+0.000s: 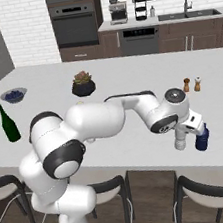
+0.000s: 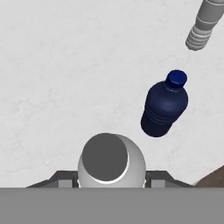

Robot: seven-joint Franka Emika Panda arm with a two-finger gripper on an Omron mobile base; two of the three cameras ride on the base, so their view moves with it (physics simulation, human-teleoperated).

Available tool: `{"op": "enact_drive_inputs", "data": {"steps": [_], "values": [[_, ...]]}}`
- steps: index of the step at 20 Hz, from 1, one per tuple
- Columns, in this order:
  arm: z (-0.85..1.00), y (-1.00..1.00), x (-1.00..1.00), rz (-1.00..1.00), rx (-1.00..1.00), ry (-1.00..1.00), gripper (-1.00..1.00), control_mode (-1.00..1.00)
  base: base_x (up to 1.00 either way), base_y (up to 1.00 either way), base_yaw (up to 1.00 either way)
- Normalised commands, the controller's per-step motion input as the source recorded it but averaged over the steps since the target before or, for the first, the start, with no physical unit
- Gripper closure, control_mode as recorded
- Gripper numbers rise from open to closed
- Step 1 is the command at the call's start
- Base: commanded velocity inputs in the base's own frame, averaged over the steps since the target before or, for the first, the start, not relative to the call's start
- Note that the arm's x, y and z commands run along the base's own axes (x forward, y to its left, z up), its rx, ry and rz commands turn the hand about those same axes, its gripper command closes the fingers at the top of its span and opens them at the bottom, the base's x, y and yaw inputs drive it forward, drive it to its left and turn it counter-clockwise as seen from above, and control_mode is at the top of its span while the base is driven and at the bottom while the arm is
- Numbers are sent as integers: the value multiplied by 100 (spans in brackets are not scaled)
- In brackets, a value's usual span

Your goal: Move the plastic bottles in the middle to the plastics group, and the glass bottles in the middle to the glass group.

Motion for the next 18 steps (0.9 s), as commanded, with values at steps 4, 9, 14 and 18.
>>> {"op": "enact_drive_inputs", "data": {"steps": [4,9,14,18], "values": [[-11,4,0,0,0,-3,100,-100,0,0,0],[-23,0,0,0,0,0,100,-100,0,0,0],[-32,0,0,0,0,0,100,-100,0,0,0],[-30,0,0,0,0,0,100,-100,0,0,0]]}}
